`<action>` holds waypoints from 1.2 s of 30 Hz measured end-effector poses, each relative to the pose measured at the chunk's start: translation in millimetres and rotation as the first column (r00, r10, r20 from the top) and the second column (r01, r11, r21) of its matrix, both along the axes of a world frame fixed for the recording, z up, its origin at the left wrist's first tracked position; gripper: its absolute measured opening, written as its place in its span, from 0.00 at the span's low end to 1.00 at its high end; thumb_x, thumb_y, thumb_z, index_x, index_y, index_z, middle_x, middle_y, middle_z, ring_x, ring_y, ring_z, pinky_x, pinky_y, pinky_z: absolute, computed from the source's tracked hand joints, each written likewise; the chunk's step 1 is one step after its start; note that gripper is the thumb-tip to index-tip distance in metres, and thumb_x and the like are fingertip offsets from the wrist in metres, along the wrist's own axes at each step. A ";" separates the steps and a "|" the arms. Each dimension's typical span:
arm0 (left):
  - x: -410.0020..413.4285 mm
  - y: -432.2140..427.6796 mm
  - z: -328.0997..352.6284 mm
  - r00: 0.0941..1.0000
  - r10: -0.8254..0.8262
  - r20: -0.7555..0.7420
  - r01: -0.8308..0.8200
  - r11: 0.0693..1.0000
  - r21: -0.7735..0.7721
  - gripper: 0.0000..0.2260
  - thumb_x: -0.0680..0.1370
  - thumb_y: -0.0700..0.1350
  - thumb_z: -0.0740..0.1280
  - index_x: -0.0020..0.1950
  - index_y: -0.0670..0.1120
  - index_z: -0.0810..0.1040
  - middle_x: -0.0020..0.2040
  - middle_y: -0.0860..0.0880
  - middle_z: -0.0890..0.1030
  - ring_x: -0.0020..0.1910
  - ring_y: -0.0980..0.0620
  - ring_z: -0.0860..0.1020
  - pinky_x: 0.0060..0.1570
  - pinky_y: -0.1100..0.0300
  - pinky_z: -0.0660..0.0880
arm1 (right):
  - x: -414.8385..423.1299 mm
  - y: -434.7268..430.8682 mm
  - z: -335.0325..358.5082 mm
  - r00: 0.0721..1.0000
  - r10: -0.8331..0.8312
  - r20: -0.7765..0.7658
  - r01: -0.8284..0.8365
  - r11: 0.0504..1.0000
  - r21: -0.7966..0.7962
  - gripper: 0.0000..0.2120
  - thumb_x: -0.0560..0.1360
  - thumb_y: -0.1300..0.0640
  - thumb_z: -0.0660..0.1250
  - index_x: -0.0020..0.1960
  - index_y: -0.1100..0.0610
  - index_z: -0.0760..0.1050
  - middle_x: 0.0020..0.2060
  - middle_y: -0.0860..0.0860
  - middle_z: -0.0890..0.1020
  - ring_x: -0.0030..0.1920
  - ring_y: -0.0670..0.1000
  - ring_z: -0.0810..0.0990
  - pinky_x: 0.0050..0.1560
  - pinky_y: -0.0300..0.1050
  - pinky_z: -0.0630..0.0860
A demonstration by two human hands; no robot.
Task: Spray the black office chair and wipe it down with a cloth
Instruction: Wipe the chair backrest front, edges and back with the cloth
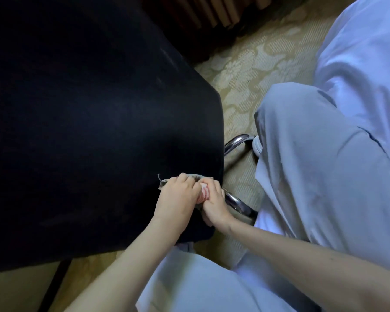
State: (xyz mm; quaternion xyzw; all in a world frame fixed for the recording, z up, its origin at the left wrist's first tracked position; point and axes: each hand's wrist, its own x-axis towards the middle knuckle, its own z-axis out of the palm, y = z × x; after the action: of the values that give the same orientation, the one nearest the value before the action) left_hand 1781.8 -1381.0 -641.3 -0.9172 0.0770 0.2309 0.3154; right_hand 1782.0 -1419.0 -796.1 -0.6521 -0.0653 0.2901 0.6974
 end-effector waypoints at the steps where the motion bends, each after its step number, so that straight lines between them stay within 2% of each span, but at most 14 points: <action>1: -10.6 -2.8 4.0 1.000 0.011 -0.007 -0.011 1.000 0.005 0.10 0.82 0.44 0.55 0.62 0.47 0.68 0.61 0.49 0.72 0.60 0.48 0.68 0.54 0.57 0.63 | -12.7 -0.8 2.7 1.000 -0.001 0.003 0.001 1.000 0.000 0.21 0.72 0.66 0.59 0.60 0.49 0.70 0.59 0.49 0.68 0.57 0.53 0.65 0.57 0.43 0.63; 3: -31.3 -7.3 9.2 0.997 0.047 -0.061 -0.045 0.998 0.037 0.10 0.80 0.42 0.57 0.61 0.47 0.69 0.60 0.48 0.73 0.59 0.47 0.69 0.53 0.57 0.64 | -38.1 -4.2 7.8 1.000 0.020 0.008 -0.020 1.000 0.020 0.19 0.73 0.65 0.59 0.60 0.49 0.70 0.58 0.49 0.68 0.57 0.52 0.65 0.55 0.40 0.61; 4: -41.5 -9.7 11.9 0.998 0.027 -0.061 -0.026 0.999 0.024 0.09 0.78 0.42 0.61 0.58 0.47 0.72 0.56 0.48 0.75 0.56 0.47 0.71 0.51 0.57 0.67 | -50.1 -7.0 9.8 0.999 0.037 0.012 -0.038 0.999 0.029 0.19 0.73 0.66 0.58 0.60 0.50 0.69 0.58 0.49 0.68 0.56 0.52 0.65 0.54 0.40 0.61; 6: -57.0 -13.1 17.0 0.999 -0.021 -0.045 0.020 1.000 -0.022 0.13 0.63 0.43 0.76 0.43 0.47 0.78 0.40 0.49 0.78 0.41 0.49 0.76 0.37 0.58 0.71 | -67.4 -13.3 12.1 0.996 0.079 0.029 -0.079 0.996 0.029 0.21 0.72 0.67 0.58 0.60 0.50 0.69 0.58 0.49 0.68 0.55 0.52 0.66 0.53 0.39 0.61; 7: -62.6 -12.0 17.1 0.999 -0.018 -0.050 0.016 0.999 -0.036 0.16 0.55 0.41 0.79 0.36 0.47 0.77 0.34 0.50 0.76 0.34 0.49 0.75 0.31 0.59 0.70 | -72.3 -15.8 12.6 0.994 0.102 0.042 -0.103 0.994 0.025 0.21 0.71 0.67 0.58 0.61 0.50 0.69 0.58 0.49 0.68 0.55 0.52 0.66 0.53 0.39 0.61; 9: -71.3 -7.1 15.2 1.000 -0.016 -0.023 0.015 0.999 -0.029 0.18 0.50 0.38 0.79 0.32 0.48 0.75 0.30 0.51 0.74 0.30 0.50 0.74 0.29 0.60 0.70 | -73.9 -19.9 13.9 0.989 0.129 0.075 -0.131 0.991 0.022 0.21 0.71 0.67 0.57 0.60 0.51 0.69 0.58 0.49 0.68 0.55 0.52 0.66 0.53 0.39 0.61; 12: -75.8 -10.4 20.6 0.998 -0.046 0.052 0.049 0.998 -0.050 0.16 0.54 0.38 0.77 0.36 0.48 0.76 0.34 0.52 0.76 0.34 0.51 0.75 0.33 0.60 0.72 | -58.9 -29.9 20.9 0.982 0.134 0.131 -0.140 0.989 0.044 0.23 0.68 0.68 0.57 0.60 0.52 0.70 0.57 0.49 0.70 0.55 0.51 0.66 0.50 0.37 0.61; 15: -60.8 -15.3 27.4 0.983 -0.096 0.158 0.110 0.991 -0.080 0.16 0.56 0.40 0.77 0.40 0.47 0.78 0.36 0.50 0.78 0.36 0.48 0.77 0.34 0.58 0.72 | -32.8 -34.7 30.0 0.978 0.067 0.199 -0.081 0.995 0.064 0.25 0.65 0.64 0.55 0.60 0.52 0.71 0.55 0.49 0.71 0.52 0.50 0.66 0.48 0.32 0.61; 18: -26.4 -13.0 24.7 0.963 -0.138 0.233 0.160 0.984 -0.078 0.14 0.60 0.44 0.79 0.41 0.46 0.79 0.38 0.49 0.79 0.36 0.47 0.77 0.34 0.58 0.72 | 0.8 -35.8 32.5 0.986 -0.012 0.166 -0.001 0.997 0.074 0.27 0.64 0.63 0.56 0.61 0.49 0.72 0.56 0.50 0.72 0.55 0.51 0.68 0.54 0.44 0.66; 21: 10.6 -7.7 10.2 0.961 -0.133 0.241 0.162 0.981 -0.104 0.15 0.63 0.50 0.80 0.41 0.45 0.79 0.39 0.49 0.80 0.36 0.47 0.76 0.34 0.57 0.72 | 33.6 -36.6 24.0 0.987 -0.131 0.090 0.127 0.991 0.046 0.27 0.65 0.68 0.60 0.61 0.49 0.72 0.56 0.50 0.75 0.57 0.53 0.71 0.58 0.49 0.70; 28: 66.9 -0.1 -41.8 0.981 -0.075 0.177 0.094 0.990 -0.102 0.13 0.59 0.42 0.81 0.37 0.46 0.79 0.34 0.48 0.80 0.33 0.46 0.76 0.30 0.59 0.71 | 80.1 -14.9 -21.2 0.968 -0.230 -0.099 0.231 0.973 -0.007 0.26 0.60 0.59 0.55 0.54 0.44 0.76 0.52 0.48 0.80 0.55 0.54 0.77 0.56 0.57 0.76; 30: 77.8 1.6 -55.2 0.984 -0.050 0.174 0.071 0.990 -0.122 0.12 0.62 0.40 0.79 0.40 0.45 0.79 0.37 0.48 0.80 0.36 0.46 0.77 0.32 0.58 0.70 | 87.8 -17.2 -25.2 0.951 -0.270 -0.152 0.269 0.963 -0.024 0.24 0.60 0.59 0.55 0.53 0.45 0.77 0.51 0.48 0.80 0.54 0.53 0.78 0.55 0.54 0.77; 33: 99.1 2.1 -76.9 0.991 -0.008 0.135 0.026 0.990 -0.136 0.09 0.77 0.39 0.65 0.57 0.45 0.75 0.53 0.47 0.78 0.52 0.46 0.74 0.45 0.56 0.67 | 102.3 -24.5 -23.4 0.925 -0.325 -0.198 0.323 0.946 -0.043 0.22 0.63 0.58 0.54 0.53 0.50 0.76 0.50 0.50 0.80 0.49 0.50 0.78 0.46 0.43 0.76; 36: 118.8 -0.9 -88.3 0.994 -0.002 0.113 0.015 0.993 -0.115 0.11 0.79 0.39 0.59 0.62 0.46 0.72 0.58 0.48 0.75 0.58 0.47 0.71 0.51 0.57 0.67 | 114.9 -19.5 -32.8 0.912 -0.331 -0.242 0.339 0.941 -0.006 0.18 0.63 0.58 0.54 0.50 0.49 0.74 0.48 0.51 0.80 0.43 0.49 0.77 0.37 0.35 0.71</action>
State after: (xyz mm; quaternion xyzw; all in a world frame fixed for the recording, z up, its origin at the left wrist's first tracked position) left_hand 1900.6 -1381.8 -729.6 -0.9451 0.0759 0.1725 0.2668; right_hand 1896.9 -1438.5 -828.8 -0.6012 0.1267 0.2416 0.7511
